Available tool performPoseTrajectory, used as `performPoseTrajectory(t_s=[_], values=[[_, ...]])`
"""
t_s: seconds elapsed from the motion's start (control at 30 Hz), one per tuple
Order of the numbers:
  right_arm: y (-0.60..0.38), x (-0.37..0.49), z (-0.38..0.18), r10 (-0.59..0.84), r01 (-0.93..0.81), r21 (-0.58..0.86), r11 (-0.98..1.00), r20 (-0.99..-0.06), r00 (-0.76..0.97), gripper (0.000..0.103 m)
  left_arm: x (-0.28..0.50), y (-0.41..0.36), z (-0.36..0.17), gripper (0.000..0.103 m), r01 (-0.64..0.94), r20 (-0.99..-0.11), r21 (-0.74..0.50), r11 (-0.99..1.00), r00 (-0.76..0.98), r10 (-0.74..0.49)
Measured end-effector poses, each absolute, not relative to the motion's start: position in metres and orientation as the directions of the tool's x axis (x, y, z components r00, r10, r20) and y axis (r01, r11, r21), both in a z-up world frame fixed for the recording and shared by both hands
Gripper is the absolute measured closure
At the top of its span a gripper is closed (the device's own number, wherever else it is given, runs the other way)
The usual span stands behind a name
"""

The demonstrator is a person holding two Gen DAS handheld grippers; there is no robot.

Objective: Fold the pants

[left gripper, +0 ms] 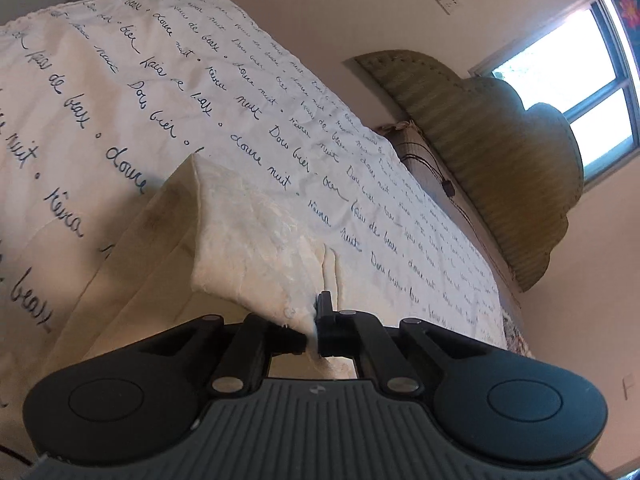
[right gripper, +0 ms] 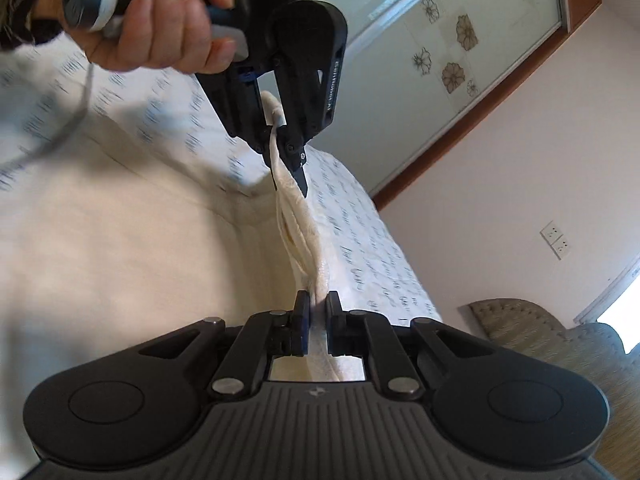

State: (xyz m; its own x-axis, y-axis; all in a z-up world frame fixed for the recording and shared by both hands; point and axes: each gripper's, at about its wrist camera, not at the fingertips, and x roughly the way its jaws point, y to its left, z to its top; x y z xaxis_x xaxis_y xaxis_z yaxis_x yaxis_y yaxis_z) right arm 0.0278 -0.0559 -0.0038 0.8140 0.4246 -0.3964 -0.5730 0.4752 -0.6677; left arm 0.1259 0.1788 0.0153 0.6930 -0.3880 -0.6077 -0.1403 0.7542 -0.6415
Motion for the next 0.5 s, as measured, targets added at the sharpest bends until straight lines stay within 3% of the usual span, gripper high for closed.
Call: performPoseTrajectory(t_s=[0.37, 0.5], values=[[-0.026, -0.048, -0.037, 0.489, -0.731, -0.531, 0.428, -0.544, 0.681, 0.095, 0.044, 0.189, -0.036, 0.098, -0.207, -0.730, -0.478, 0.853, 0.634, -0.256], [-0.021, -0.047, -0.043, 0.474, -0.735, -0.508, 0.449, -0.562, 0.678, 0.095, 0.039, 0.181, -0.037, 0.090, -0.185, -0.737, -0.406, 0.895, 0.646, -0.200]])
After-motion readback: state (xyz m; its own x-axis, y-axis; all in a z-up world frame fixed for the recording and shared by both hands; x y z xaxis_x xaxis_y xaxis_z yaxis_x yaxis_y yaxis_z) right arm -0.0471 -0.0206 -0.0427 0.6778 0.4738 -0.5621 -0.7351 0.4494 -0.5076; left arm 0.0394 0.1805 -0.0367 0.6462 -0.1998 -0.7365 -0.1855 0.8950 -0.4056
